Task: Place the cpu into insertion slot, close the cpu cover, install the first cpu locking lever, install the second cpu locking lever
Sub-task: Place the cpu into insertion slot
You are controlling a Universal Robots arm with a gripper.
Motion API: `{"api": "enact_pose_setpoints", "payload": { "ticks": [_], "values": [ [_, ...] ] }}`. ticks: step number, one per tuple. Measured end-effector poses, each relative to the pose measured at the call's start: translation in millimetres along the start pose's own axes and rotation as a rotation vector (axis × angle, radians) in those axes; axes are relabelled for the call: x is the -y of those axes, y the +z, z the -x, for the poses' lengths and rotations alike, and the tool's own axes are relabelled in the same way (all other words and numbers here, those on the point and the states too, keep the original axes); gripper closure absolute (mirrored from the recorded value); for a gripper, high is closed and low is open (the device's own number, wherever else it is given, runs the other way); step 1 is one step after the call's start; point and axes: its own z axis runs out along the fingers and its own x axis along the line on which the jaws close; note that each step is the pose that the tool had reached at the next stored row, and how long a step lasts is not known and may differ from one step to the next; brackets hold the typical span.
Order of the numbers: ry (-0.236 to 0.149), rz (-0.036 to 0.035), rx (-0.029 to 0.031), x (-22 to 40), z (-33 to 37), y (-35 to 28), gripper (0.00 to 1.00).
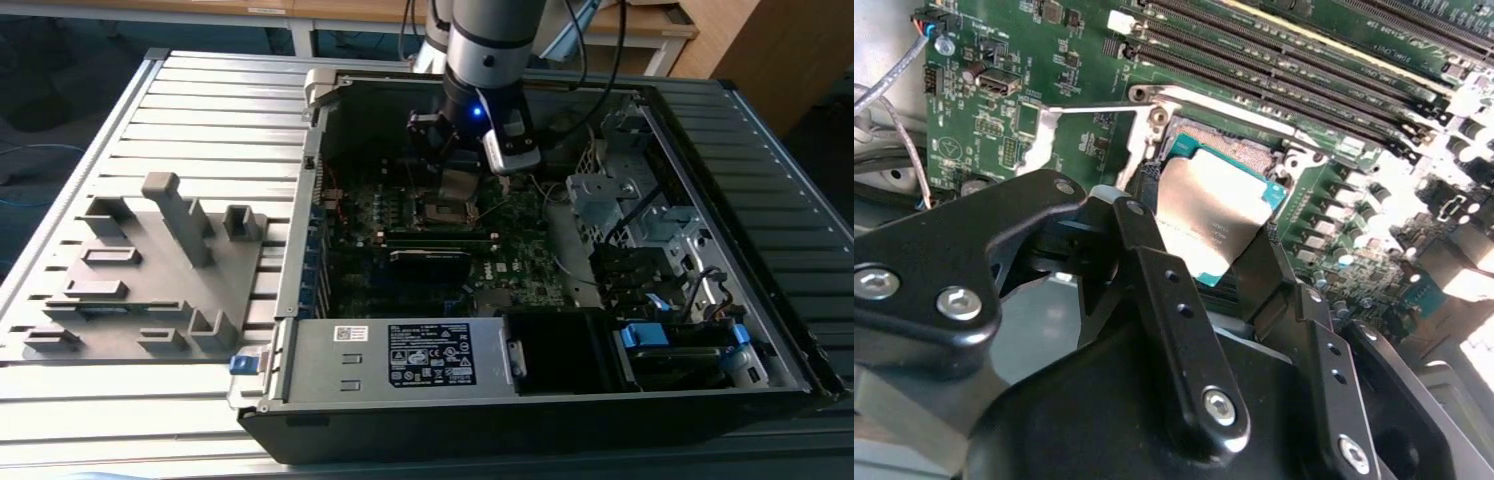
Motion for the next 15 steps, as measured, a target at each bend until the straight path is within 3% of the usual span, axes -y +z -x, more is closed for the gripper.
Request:
{"api": "enact_pose_setpoints", "payload": {
  "ticks": [11, 15],
  "values": [
    [-0.045, -0.0007, -0.0027, 0.3, -0.6, 1.3, 0.46],
    [0.011, 0.0003, 0.0020, 0.4, -0.7, 2.4, 0.46]
  ]
}}
